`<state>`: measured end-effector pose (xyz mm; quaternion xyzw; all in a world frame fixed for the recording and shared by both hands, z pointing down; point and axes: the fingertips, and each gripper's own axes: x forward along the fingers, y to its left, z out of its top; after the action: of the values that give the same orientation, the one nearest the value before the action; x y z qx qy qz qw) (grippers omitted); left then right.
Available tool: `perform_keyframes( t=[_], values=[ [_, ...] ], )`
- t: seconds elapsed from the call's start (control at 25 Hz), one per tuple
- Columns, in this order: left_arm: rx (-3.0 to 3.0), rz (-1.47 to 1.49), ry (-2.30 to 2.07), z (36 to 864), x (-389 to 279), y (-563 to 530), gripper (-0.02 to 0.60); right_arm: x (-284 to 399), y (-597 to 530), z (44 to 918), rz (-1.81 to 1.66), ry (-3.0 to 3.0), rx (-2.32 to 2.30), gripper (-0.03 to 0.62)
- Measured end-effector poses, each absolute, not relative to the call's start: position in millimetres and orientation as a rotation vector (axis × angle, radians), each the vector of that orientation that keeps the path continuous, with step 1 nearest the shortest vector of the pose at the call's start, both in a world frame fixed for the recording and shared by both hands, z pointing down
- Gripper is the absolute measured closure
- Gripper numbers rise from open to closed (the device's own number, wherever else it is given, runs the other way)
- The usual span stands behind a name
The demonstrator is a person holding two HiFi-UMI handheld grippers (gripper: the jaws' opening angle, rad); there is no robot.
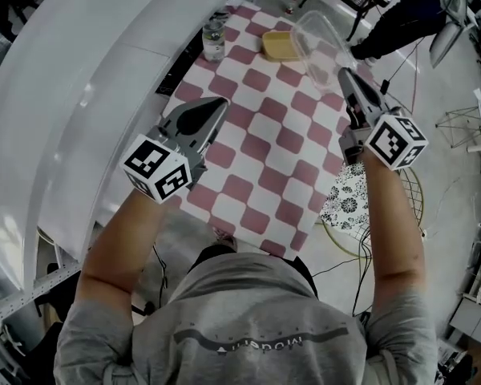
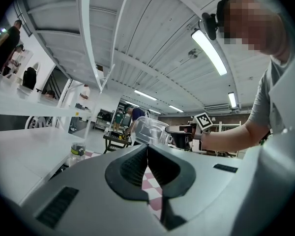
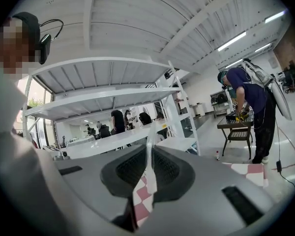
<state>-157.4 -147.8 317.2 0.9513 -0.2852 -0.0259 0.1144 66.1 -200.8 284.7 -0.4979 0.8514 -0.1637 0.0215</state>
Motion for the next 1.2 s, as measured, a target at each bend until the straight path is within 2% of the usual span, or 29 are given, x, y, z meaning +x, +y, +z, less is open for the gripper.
perform_keyframes(
  t=[0.84, 1.2],
  values=[
    [2.524, -0.016, -1.233, 384.5, -80.3, -75.0, 0.567, 108.2, -133.1, 309.3, -0.589, 2.840, -1.118, 0.553],
    [2.485, -0.043, -1.166, 413.8, -75.2, -59.7, 0.566, 99.4, -103.3, 349.0, -0.716, 2.826, -1.082, 0.553]
  ],
)
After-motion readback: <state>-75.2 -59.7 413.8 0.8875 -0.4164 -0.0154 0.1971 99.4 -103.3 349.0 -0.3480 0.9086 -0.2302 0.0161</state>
